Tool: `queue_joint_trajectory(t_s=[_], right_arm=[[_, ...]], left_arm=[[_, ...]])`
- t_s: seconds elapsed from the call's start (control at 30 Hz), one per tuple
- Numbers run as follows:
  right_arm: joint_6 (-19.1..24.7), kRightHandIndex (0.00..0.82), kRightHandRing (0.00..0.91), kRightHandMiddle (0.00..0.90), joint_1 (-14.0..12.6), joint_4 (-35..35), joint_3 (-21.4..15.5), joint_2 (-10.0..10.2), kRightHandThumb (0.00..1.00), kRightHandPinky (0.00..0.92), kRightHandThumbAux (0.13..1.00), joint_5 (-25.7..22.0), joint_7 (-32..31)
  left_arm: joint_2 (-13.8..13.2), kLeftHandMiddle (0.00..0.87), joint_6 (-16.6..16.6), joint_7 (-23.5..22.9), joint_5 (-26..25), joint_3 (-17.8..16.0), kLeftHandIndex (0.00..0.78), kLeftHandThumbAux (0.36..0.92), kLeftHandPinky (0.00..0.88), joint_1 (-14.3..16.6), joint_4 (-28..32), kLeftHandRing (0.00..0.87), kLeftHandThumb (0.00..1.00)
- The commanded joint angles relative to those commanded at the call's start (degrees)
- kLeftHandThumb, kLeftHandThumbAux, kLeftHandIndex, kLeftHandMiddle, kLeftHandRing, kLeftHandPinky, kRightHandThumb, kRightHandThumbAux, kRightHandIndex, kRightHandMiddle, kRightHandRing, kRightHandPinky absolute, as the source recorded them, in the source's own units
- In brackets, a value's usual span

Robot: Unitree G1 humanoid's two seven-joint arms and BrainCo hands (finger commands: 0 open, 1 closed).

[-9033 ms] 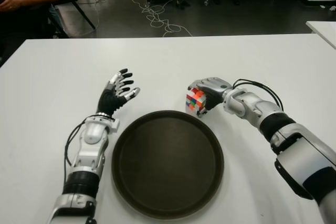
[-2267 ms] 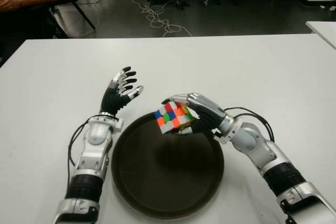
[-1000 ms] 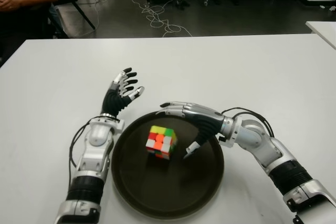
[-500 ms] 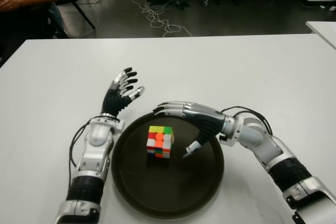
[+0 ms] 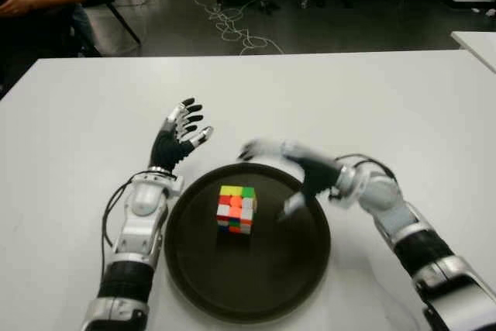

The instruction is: Pick up the Rubik's Cube and put it in the plate

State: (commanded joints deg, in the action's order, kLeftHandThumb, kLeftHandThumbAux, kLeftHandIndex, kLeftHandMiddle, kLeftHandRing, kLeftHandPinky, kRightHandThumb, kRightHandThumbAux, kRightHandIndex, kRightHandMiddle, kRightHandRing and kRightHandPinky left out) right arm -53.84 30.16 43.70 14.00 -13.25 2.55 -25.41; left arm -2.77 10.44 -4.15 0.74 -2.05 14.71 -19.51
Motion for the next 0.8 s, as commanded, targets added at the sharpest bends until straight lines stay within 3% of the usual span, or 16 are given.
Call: queue_joint_trajectory(t_s=[0.13, 0.17, 0.2, 0.33, 0.43, 0.57, 0.7, 0.8], right_arm=[[3.27, 0.360, 0.451, 0.408, 3.83, 8.68, -5.21, 0.93, 0.000, 0.494, 0.702, -2.26, 3.23], [5.96, 0.369, 0.469, 0.423, 3.68, 8.52, -6.76, 1.72, 0.000, 0.513, 0.708, -3.25, 4.93], [7.78, 0.413, 0.550, 0.501, 3.57, 8.37, -7.85, 2.33, 0.000, 0.593, 0.740, -3.90, 6.10], [17.54, 0.532, 0.710, 0.676, 2.81, 3.71, -11.85, 4.95, 0.003, 0.731, 0.827, -9.12, 7.56], [25.41, 0.577, 0.747, 0.726, 3.61, 1.61, -14.91, 5.38, 0.013, 0.757, 0.853, -13.44, 7.05], [33.97, 0.627, 0.776, 0.768, 2.50, -3.43, -17.84, 6.63, 0.038, 0.775, 0.871, -17.88, 7.61], [39.66, 0.655, 0.788, 0.784, 1.21, -8.73, -20.27, 7.86, 0.047, 0.783, 0.880, -21.03, 9.00], [42.33, 0.663, 0.792, 0.789, -0.60, -13.41, -20.97, 8.53, 0.033, 0.787, 0.887, -20.67, 11.54]], left_arm=[[0.01, 0.188, -0.12, 0.19, 0.17, 0.01, 0.112, 0.705, 0.183, 0.08, -0.05, 0.178, 0.088], [0.04, 0.188, -0.13, 0.14, 0.12, 0.03, 0.113, 0.706, 0.183, 0.05, 0.05, 0.178, 0.089], [0.06, 0.188, -0.14, 0.10, 0.07, 0.05, 0.112, 0.709, 0.182, 0.02, 0.13, 0.177, 0.088], [0.08, 0.184, -0.31, 0.09, 0.14, 0.19, 0.110, 0.722, 0.170, -0.22, 0.71, 0.173, 0.072], [-0.04, 0.183, -0.65, 0.03, 0.22, 0.27, 0.113, 0.727, 0.169, -0.44, 1.20, 0.171, 0.062], [-0.13, 0.190, -0.89, 0.19, 0.37, 0.29, 0.121, 0.721, 0.189, -0.38, 1.09, 0.182, 0.077], [-0.14, 0.201, -0.90, 0.43, 0.54, 0.29, 0.124, 0.720, 0.203, -0.45, 1.17, 0.195, 0.097], [-0.17, 0.204, -0.94, 0.56, 0.69, 0.35, 0.125, 0.729, 0.205, -0.53, 1.16, 0.199, 0.100]])
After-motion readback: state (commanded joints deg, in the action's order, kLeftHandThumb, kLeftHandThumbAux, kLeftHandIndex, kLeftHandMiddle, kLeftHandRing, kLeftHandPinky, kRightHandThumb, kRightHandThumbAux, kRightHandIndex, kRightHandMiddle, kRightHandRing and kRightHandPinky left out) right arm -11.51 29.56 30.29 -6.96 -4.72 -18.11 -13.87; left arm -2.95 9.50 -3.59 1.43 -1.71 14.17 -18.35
